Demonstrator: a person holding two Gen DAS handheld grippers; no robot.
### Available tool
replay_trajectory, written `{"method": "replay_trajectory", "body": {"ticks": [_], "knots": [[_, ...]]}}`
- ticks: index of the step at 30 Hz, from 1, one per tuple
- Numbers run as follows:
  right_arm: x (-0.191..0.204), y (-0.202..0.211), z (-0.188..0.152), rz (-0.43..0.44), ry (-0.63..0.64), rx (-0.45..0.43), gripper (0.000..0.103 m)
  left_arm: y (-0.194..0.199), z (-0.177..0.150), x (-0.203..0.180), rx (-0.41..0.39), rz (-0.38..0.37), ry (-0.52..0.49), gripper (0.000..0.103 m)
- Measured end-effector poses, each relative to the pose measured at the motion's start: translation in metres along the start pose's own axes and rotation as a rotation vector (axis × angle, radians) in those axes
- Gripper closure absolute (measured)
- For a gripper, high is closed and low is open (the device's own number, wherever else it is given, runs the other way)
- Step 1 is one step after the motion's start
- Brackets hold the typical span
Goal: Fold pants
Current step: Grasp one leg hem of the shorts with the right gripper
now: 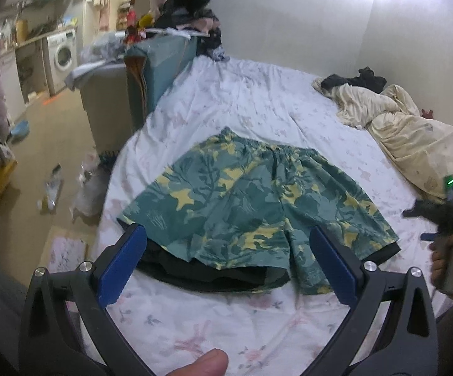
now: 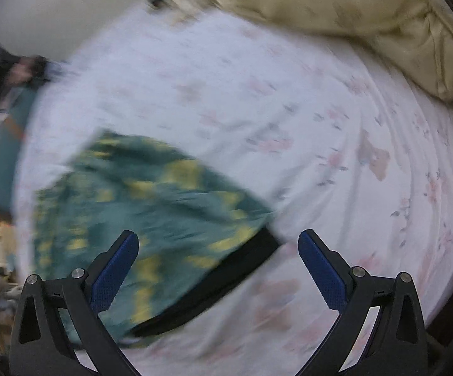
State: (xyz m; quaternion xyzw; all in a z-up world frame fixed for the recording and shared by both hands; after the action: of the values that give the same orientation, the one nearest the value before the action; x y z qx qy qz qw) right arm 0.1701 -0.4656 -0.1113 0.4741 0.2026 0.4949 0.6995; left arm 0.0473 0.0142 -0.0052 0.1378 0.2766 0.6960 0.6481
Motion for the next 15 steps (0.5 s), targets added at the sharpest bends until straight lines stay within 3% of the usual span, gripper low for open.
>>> {"method": "replay_trajectory", "body": {"ticks": [2, 4, 9, 10, 11, 13, 15], "knots": [[-0.011, -0.019, -0.002, -0.021, 0.004, 0.028, 0.007, -0.001, 0.001, -0.006, -0.003, -0.018, -0.015, 0.001], [-0.019, -0.037, -0.006, 0.018, -0.038, 0.076, 0.009, -0.001, 0.001, -0.01, -0.018, -0.002, -0.056, 0.001], [-0.022, -0.059, -0.03, 0.067, -0.046, 0.124, 0.026, -0.013, -0.002, -0.011, 0.03, -0.003, -0.055, 0.001], [-0.022, -0.057, -0.032, 0.076, -0.027, 0.098, 0.034, -0.017, -0.003, -0.011, 0.045, -0.002, -0.057, 0.001], [-0.021, -0.053, -0.034, 0.106, -0.014, 0.079, 0.052, -0.019, -0.004, -0.012, 0.054, 0.002, -0.06, 0.001], [-0.022, -0.049, -0.036, 0.123, -0.002, 0.064, 0.075, -0.021, -0.007, -0.013, 0.063, 0.01, -0.072, 0.001], [-0.018, -0.042, -0.039, 0.146, 0.045, 0.036, 0.089, -0.025, -0.009, -0.015, 0.077, 0.014, -0.082, 0.001]]}}
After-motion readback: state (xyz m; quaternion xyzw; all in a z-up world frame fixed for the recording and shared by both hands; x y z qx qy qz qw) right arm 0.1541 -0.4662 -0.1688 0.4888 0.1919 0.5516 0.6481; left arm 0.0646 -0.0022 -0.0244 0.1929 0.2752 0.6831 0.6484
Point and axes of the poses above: each gripper's, at about its wrist camera, not at the fingertips, and y roughly against the way its jaws point, x to its left, z to its top, the point moved 2 cm from there along -y, roughly the way its jaws point, and after that the axes turned 10 degrees about -x, right-handed, at the moved point
